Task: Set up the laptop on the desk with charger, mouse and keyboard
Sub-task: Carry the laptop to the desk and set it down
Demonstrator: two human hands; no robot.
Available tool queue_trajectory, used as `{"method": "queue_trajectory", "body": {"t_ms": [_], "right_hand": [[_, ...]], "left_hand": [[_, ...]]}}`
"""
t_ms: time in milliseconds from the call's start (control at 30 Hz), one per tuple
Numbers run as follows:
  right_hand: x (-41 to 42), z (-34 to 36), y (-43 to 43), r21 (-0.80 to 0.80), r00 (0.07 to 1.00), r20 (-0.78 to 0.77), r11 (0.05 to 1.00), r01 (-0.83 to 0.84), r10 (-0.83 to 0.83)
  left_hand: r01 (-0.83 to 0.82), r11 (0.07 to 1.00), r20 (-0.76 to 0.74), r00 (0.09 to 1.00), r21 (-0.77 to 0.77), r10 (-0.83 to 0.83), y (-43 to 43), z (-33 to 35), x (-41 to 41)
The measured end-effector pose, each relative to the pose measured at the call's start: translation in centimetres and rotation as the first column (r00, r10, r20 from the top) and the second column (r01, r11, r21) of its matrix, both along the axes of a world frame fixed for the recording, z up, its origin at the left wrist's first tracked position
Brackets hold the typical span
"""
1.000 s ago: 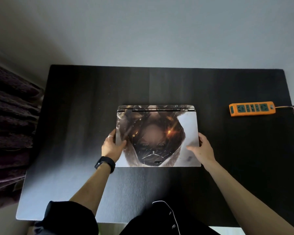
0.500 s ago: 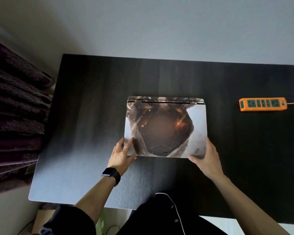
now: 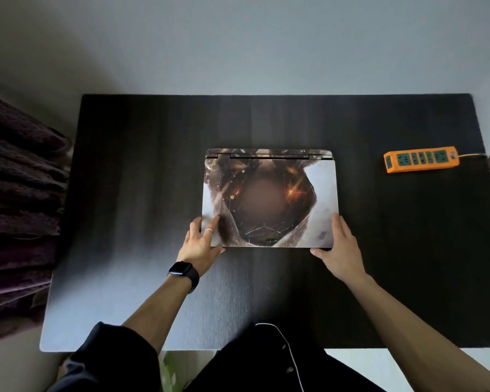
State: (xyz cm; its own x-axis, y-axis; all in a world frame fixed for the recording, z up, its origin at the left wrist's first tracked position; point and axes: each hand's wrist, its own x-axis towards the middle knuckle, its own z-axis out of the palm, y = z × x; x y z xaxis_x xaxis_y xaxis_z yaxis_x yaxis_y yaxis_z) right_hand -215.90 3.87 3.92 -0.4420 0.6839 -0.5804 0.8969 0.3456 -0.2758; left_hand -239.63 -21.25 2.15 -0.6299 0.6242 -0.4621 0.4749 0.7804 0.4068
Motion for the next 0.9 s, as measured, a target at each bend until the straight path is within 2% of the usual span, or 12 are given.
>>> {"method": "queue_trajectory", "body": {"t_ms": [267,900], "right_hand": [[0.0,-0.2,0.1,0.000,1.000,0.017,1.000,-0.016,0.016],[1.7,-0.9,-0.3,-0.019,0.998,-0.016,0.998,-0.059,0.059]], "left_hand": [[-0.140,0.990,0.009,0.990,-0.026,0.140,-0.2,0.3,1.6],[-0.183,0.983,-0.004,0.983,-0.035,0.183,-0.6,0.5,3.5]]}}
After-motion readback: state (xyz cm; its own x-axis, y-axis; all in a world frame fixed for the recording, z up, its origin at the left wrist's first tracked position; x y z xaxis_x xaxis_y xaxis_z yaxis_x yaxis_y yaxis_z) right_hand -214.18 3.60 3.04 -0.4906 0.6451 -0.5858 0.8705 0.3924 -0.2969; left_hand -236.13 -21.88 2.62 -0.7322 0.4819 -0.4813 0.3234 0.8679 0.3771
